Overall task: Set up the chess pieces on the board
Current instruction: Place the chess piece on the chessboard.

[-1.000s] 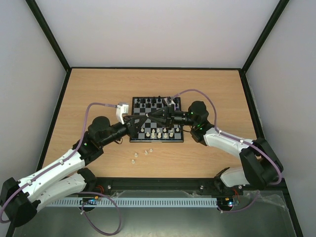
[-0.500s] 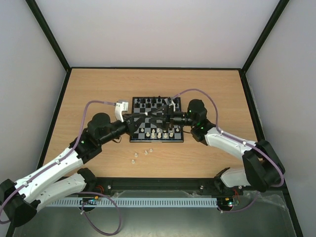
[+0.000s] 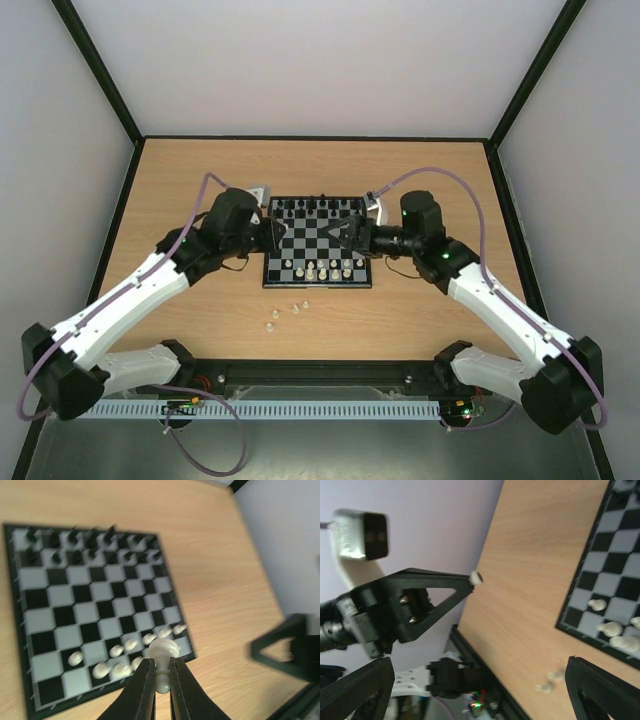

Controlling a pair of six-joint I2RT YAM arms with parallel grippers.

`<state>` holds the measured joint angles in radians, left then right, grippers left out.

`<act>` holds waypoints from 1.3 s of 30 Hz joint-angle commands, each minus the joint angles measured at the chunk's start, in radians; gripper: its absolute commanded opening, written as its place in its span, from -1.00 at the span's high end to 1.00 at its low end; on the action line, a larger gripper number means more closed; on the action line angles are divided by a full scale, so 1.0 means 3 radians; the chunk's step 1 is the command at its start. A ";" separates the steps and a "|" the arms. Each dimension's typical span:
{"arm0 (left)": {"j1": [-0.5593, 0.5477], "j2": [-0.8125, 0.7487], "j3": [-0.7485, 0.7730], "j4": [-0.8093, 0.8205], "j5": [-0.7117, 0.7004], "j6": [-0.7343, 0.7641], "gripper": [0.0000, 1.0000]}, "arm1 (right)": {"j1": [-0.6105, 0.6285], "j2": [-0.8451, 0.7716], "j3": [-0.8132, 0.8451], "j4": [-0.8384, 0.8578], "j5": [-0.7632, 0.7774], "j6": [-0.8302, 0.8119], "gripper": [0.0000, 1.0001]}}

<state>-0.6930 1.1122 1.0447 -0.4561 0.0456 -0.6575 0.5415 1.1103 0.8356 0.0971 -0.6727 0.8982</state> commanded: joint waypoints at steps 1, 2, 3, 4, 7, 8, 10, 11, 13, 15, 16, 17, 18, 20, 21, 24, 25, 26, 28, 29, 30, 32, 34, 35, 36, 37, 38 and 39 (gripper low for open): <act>0.0085 0.0317 0.0230 -0.0846 -0.0006 -0.0007 0.95 | -0.0005 -0.0249 0.0150 -0.0971 0.0650 -0.0981 -0.98; 0.0113 0.0383 0.0266 -0.0900 0.0023 -0.0014 0.95 | -0.0001 -0.0278 0.0132 -0.1004 0.0693 -0.1035 -0.98; 0.0127 0.0450 0.0305 -0.0981 0.0034 -0.0023 0.95 | -0.0003 -0.0300 0.0098 -0.1026 0.0706 -0.1073 -0.97; 0.0138 0.0517 0.0345 -0.1043 0.0034 -0.0022 0.95 | -0.0002 -0.0308 0.0072 -0.1029 0.0695 -0.1102 -0.97; 0.0152 0.0703 0.0399 -0.1177 0.0071 -0.0036 0.95 | -0.0004 -0.0293 -0.0002 -0.1041 0.0583 -0.1180 -0.97; 0.0156 0.0754 0.0388 -0.1199 0.0098 -0.0040 0.95 | -0.0001 -0.0288 -0.0025 -0.1036 0.0546 -0.1206 -0.97; 0.0157 0.0864 0.0356 -0.1240 0.0161 -0.0053 0.95 | -0.0005 -0.0285 -0.0063 -0.1034 0.0485 -0.1249 -0.97; 0.0160 0.0911 0.0334 -0.1247 0.0189 -0.0054 0.95 | -0.0003 -0.0285 -0.0080 -0.1034 0.0464 -0.1269 -0.97; 0.0167 0.1020 0.0303 -0.1286 0.0212 -0.0038 0.95 | -0.0005 -0.0285 -0.0115 -0.1029 0.0434 -0.1304 -0.97; 0.0167 0.1145 0.0305 -0.1326 0.0226 -0.0012 0.95 | -0.0001 -0.0277 -0.0142 -0.1034 0.0413 -0.1340 -0.97; 0.0167 0.1208 0.0314 -0.1345 0.0235 0.0006 0.95 | -0.0003 -0.0268 -0.0153 -0.1034 0.0397 -0.1355 -0.97; 0.0165 0.1275 0.0327 -0.1361 0.0247 0.0027 0.95 | -0.0005 -0.0261 -0.0166 -0.1032 0.0385 -0.1357 -0.97; 0.0167 0.1338 0.0352 -0.1395 0.0249 0.0040 0.95 | -0.0003 -0.0255 -0.0183 -0.1026 0.0375 -0.1360 -0.97; 0.0167 0.1470 0.0398 -0.1437 0.0249 0.0075 0.95 | -0.0001 -0.0245 -0.0188 -0.1024 0.0341 -0.1369 -0.97; 0.0169 0.1538 0.0426 -0.1460 0.0239 0.0093 0.95 | -0.0001 -0.0249 -0.0192 -0.1024 0.0334 -0.1373 -0.97; 0.0183 0.1737 0.0502 -0.1518 0.0250 0.0160 0.95 | 0.0000 -0.0264 -0.0193 -0.1024 0.0316 -0.1378 -0.97; 0.0187 0.1833 0.0539 -0.1539 0.0261 0.0185 0.95 | 0.0000 -0.0265 -0.0194 -0.1025 0.0314 -0.1381 -0.97; 0.0188 0.1901 0.0580 -0.1568 0.0255 0.0205 0.95 | 0.0000 -0.0260 -0.0189 -0.1029 0.0304 -0.1383 -0.97; 0.0190 0.2033 0.0684 -0.1610 0.0235 0.0255 0.96 | -0.0004 -0.0260 -0.0187 -0.1030 0.0287 -0.1383 -0.97; 0.0194 0.2089 0.0740 -0.1636 0.0217 0.0274 0.96 | -0.0004 -0.0255 -0.0183 -0.1029 0.0286 -0.1383 -0.97; 0.0205 0.2149 0.0795 -0.1656 0.0205 0.0303 0.96 | -0.0003 -0.0255 -0.0187 -0.1029 0.0277 -0.1384 -0.97; 0.0221 0.2255 0.0896 -0.1688 0.0175 0.0347 0.96 | -0.0001 -0.0255 -0.0190 -0.1028 0.0270 -0.1386 -0.97; 0.0249 0.2340 0.0983 -0.1709 0.0164 0.0382 0.96 | -0.0003 -0.0257 -0.0195 -0.1027 0.0268 -0.1388 -0.97; 0.0262 0.2376 0.1031 -0.1728 0.0150 0.0395 0.96 | -0.0002 -0.0259 -0.0199 -0.1029 0.0265 -0.1391 -0.97; 0.0273 0.2400 0.1051 -0.1740 0.0141 0.0408 0.96 | -0.0005 -0.0264 -0.0198 -0.1029 0.0265 -0.1393 -0.97; 0.0294 0.2429 0.1090 -0.1749 0.0136 0.0434 0.96 | -0.0002 -0.0267 -0.0199 -0.1025 0.0265 -0.1393 -0.97; 0.0316 0.2449 0.1117 -0.1764 0.0132 0.0446 0.96 | -0.0004 -0.0270 -0.0207 -0.1023 0.0265 -0.1392 -0.97; 0.0338 0.2463 0.1135 -0.1772 0.0133 0.0456 0.96 | -0.0003 -0.0270 -0.0208 -0.1025 0.0264 -0.1393 -0.97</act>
<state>-0.6151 1.8297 1.3453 -0.9283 0.0956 -0.5541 0.5419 1.0332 0.7887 -0.1841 -0.5728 0.4969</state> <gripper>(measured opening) 0.070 0.987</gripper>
